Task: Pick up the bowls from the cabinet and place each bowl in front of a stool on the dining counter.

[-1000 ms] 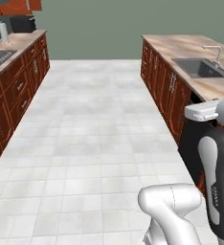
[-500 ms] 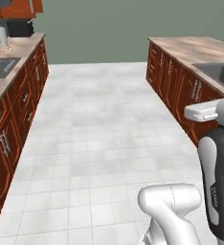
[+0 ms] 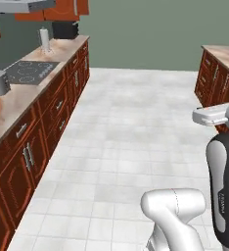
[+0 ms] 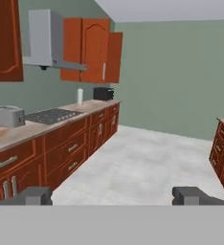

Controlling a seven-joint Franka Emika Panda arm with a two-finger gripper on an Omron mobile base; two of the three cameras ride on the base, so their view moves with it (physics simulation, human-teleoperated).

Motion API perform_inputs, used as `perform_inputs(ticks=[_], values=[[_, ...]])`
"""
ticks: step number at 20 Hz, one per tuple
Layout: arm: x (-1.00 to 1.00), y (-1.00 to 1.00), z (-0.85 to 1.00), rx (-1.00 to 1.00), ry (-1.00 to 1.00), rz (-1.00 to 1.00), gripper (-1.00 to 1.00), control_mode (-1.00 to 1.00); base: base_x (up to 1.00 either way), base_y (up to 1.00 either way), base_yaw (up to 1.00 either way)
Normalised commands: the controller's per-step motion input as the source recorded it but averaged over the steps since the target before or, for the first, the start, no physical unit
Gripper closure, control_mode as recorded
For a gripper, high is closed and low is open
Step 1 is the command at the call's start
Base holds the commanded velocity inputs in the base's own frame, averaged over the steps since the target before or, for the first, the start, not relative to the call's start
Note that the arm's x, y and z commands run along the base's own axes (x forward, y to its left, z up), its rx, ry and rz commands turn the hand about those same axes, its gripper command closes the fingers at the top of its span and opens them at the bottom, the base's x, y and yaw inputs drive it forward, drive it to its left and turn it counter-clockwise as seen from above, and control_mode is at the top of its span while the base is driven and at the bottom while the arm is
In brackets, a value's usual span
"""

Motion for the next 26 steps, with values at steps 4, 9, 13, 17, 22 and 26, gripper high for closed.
perform_inputs(ticks=[4, 9, 13, 17, 22, 26], values=[[0.0, 0.0, 0.0, 0.0, 0.0, 0.0, -1.0, 1.0, 1.0, -0.23, 0.65], [0.0, 0.0, 0.0, 0.0, 0.0, 0.0, -1.0, 1.0, 1.0, -0.74, 0.33], [0.0, 0.0, 0.0, 0.0, 0.0, 0.0, -1.0, 1.0, 1.0, -0.85, 0.0], [0.0, 0.0, 0.0, 0.0, 0.0, 0.0, -1.0, 1.0, 1.0, -0.84, 0.0], [0.0, 0.0, 0.0, 0.0, 0.0, 0.0, -1.0, 1.0, 1.0, -0.82, 0.0], [0.0, 0.0, 0.0, 0.0, 0.0, 0.0, -1.0, 1.0, 1.0, -0.87, 0.0]])
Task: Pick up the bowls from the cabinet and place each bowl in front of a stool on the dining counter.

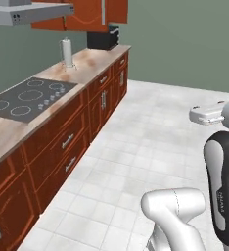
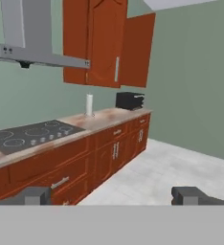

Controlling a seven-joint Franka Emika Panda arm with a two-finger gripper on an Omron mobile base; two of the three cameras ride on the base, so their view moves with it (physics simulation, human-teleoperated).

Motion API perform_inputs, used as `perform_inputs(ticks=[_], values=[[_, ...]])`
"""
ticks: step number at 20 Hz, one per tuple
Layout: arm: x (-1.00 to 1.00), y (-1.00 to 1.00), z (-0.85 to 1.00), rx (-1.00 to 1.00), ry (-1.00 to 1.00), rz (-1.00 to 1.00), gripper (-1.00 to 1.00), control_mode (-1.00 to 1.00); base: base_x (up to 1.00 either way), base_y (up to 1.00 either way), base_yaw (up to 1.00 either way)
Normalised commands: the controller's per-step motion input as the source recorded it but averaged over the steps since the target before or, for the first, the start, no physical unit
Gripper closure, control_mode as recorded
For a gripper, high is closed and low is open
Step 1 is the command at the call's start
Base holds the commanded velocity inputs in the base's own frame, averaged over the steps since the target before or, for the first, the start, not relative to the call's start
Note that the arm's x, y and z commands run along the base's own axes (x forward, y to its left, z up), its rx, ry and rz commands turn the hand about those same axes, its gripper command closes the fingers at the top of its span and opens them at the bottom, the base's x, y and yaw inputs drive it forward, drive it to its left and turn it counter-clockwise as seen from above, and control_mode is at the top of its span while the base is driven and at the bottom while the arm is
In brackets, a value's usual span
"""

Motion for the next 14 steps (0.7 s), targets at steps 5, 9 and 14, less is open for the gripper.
perform_inputs(ticks=[5, 9, 14], values=[[0.0, 0.0, 0.0, 0.0, 0.0, 0.0, -1.0, 1.0, 1.0, -0.87, 0.03], [0.0, 0.0, 0.0, 0.0, 0.0, 0.0, -1.0, 1.0, 1.0, -0.8, 0.26], [0.0, 0.0, 0.0, 0.0, 0.0, 0.0, -1.0, 1.0, 1.0, -0.66, 0.45]])
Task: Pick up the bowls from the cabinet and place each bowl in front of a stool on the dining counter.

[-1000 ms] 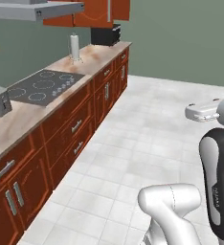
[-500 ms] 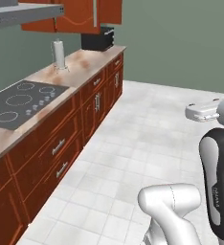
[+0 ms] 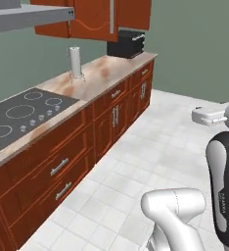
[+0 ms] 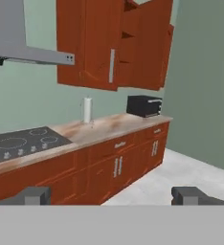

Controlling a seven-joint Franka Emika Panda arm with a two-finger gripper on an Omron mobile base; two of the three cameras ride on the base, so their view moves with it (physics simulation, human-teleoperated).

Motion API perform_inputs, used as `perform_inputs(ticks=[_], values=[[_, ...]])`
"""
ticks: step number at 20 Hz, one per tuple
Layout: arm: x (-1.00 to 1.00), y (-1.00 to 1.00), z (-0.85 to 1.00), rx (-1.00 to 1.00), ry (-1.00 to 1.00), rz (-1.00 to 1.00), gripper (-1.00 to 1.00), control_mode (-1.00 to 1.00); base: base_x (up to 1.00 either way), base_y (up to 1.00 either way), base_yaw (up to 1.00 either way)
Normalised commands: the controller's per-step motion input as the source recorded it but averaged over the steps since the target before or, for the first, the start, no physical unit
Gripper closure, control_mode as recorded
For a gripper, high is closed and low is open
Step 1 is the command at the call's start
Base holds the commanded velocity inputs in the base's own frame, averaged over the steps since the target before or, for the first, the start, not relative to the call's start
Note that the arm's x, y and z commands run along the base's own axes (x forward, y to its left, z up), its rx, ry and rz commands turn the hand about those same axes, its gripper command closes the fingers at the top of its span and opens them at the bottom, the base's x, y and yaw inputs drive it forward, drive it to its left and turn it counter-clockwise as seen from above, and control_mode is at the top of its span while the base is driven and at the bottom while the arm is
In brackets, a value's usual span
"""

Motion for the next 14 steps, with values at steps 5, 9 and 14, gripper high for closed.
perform_inputs(ticks=[5, 9, 14], values=[[0.0, 0.0, 0.0, 0.0, 0.0, 0.0, -1.0, 1.0, 1.0, -0.79, 0.47], [0.0, 0.0, 0.0, 0.0, 0.0, 0.0, -1.0, 1.0, 0.78, -1.0, 0.38], [0.0, 0.0, 0.0, 0.0, 0.0, 0.0, -1.0, 1.0, 0.52, -0.99, 0.29]])
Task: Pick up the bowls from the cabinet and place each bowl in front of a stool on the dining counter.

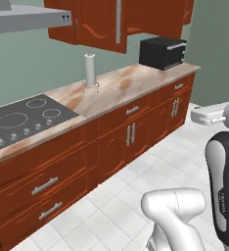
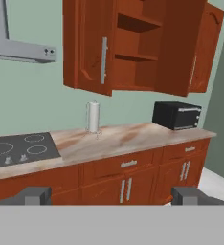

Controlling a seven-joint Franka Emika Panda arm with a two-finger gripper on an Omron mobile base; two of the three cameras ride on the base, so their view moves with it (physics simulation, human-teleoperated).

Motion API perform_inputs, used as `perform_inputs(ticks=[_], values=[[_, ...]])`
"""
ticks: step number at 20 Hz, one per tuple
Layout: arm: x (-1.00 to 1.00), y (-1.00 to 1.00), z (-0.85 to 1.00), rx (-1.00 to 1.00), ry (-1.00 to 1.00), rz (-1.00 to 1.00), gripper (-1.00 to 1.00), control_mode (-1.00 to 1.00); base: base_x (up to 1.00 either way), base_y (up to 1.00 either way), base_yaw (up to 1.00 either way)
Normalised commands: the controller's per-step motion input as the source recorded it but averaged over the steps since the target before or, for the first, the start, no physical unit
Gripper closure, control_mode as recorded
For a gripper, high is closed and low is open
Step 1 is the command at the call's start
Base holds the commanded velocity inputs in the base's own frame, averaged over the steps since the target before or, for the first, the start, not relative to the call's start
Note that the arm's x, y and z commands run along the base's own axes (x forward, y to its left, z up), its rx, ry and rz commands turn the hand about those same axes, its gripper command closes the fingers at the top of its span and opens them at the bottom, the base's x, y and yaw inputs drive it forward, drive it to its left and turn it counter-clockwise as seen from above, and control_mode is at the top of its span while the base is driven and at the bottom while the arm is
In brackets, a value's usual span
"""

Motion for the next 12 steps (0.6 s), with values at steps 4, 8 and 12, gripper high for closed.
perform_inputs(ticks=[4, 8, 12], values=[[0.0, 0.0, 0.0, 0.0, 0.0, 0.0, -1.0, 1.0, 0.47, -0.84, 0.24], [0.0, 0.0, 0.0, 0.0, 0.0, 0.0, -1.0, 1.0, 0.61, -0.68, 0.24], [0.0, 0.0, 0.0, 0.0, 0.0, 0.0, -1.0, 1.0, 0.93, -0.23, 0.25]])
